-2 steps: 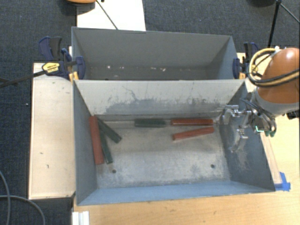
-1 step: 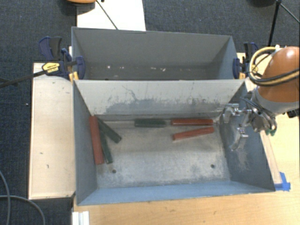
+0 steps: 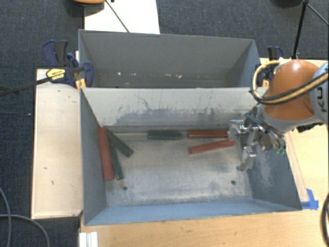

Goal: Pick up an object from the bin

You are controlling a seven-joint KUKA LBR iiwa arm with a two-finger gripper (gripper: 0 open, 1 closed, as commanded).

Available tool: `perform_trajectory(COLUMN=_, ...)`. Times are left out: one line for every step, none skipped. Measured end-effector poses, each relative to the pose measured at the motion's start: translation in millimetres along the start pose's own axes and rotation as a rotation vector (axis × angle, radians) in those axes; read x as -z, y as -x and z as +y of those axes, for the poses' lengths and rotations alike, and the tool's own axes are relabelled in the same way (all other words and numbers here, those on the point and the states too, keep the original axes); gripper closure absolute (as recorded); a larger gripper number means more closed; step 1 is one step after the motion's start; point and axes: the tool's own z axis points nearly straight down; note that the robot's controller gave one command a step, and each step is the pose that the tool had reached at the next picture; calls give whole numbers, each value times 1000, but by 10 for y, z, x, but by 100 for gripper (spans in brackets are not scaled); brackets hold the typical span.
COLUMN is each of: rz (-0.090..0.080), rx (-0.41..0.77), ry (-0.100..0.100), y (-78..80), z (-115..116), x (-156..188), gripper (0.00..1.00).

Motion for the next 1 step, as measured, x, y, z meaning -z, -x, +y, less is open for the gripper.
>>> perform_trajectory(rz=-2, rx=80, ry=2, y=27, z=176, x=-462, gripper=0)
